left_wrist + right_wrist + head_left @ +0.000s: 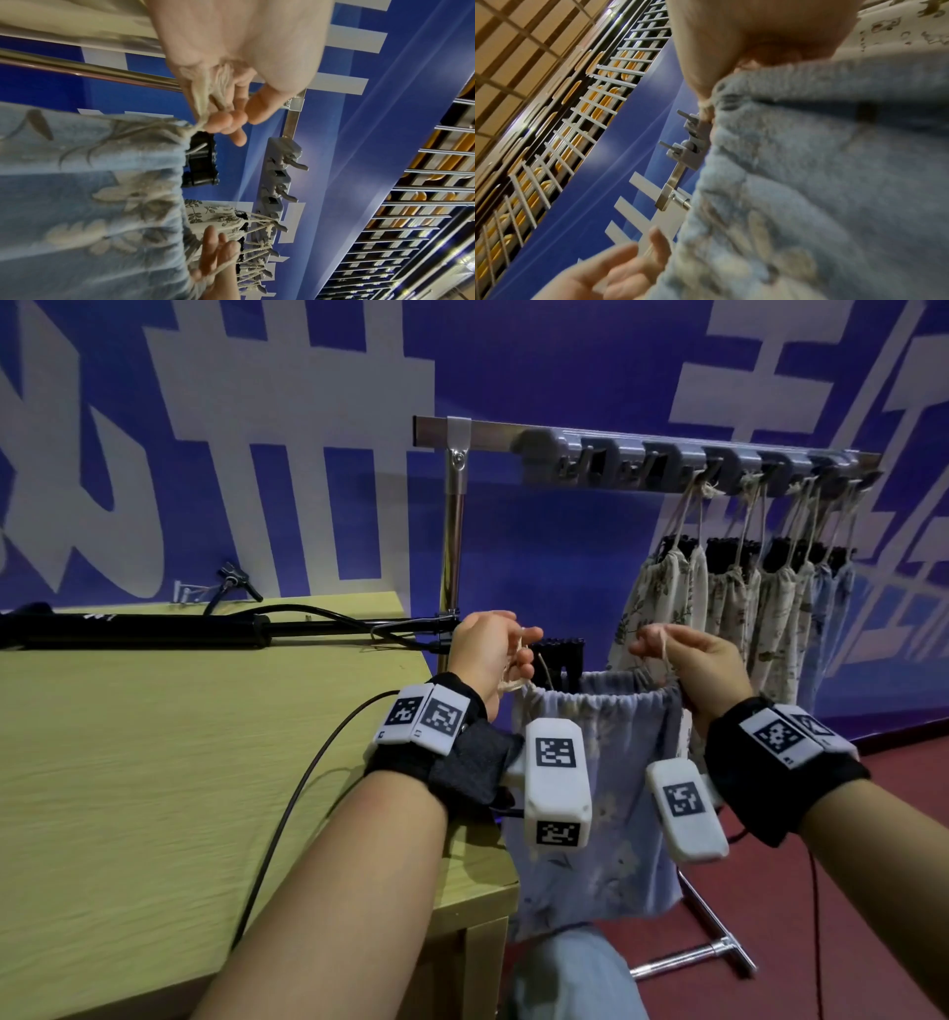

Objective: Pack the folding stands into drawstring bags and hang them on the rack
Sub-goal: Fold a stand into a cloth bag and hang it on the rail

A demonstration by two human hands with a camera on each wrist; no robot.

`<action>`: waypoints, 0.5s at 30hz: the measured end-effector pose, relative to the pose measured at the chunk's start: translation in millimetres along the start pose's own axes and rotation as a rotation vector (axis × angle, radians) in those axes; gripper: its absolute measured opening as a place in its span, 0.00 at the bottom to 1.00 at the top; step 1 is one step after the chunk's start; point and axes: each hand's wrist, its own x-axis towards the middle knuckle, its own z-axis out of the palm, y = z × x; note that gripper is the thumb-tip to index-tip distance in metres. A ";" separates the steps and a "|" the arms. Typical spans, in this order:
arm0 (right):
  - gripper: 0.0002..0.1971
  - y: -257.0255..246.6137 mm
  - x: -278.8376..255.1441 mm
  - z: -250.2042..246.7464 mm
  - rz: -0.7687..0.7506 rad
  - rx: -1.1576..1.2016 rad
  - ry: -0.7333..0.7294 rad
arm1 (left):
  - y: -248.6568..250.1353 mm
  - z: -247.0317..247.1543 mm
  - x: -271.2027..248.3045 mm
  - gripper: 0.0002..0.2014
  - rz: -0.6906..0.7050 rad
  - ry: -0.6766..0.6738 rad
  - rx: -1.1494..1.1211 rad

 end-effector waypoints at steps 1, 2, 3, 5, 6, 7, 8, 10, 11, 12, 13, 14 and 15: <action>0.08 -0.4 0.2 1.0 0.010 -0.009 0.020 | 0.9 0.9 -1.1 0.10 -0.004 -0.002 0.019; 0.11 -1.4 0.2 1.9 0.017 0.005 0.031 | 0.8 1.7 -1.6 0.14 -0.006 -0.003 0.046; 0.12 -2.2 0.0 2.6 0.021 0.017 0.038 | 0.6 2.1 -1.6 0.21 -0.012 -0.014 0.063; 0.13 -5.8 -3.0 4.2 0.038 0.022 0.037 | 0.7 2.1 -2.7 0.32 -0.028 -0.093 0.038; 0.13 -8.7 -5.0 5.1 0.059 0.028 0.033 | 1.1 2.1 -3.4 0.33 -0.031 -0.137 0.015; 0.13 -11.4 -6.0 5.1 0.077 0.045 0.022 | 2.0 2.3 -4.8 0.32 -0.024 -0.174 -0.002; 0.12 -14.1 -6.7 5.4 0.089 0.080 0.000 | 2.6 2.2 -5.5 0.29 -0.008 -0.202 -0.006; 0.11 -19.0 -6.3 4.9 0.100 0.177 -0.063 | 2.6 1.7 -4.1 0.21 0.028 -0.217 0.005; 0.11 -20.8 -5.9 4.5 0.111 0.219 -0.091 | 2.5 1.4 -3.1 0.18 0.039 -0.214 0.022; 0.11 -22.2 -6.6 4.6 0.126 0.248 -0.121 | 1.8 1.3 -2.3 0.15 0.045 -0.214 0.040; 0.12 -21.9 -7.4 4.4 0.142 0.252 -0.147 | 1.2 1.2 -2.1 0.14 0.050 -0.217 0.051; 0.13 -21.8 -9.0 4.5 0.151 0.236 -0.170 | 0.6 1.3 -1.9 0.14 0.061 -0.219 0.048; 0.14 -21.4 -10.0 4.7 0.147 0.210 -0.183 | 0.0 1.4 -1.4 0.16 0.081 -0.223 0.036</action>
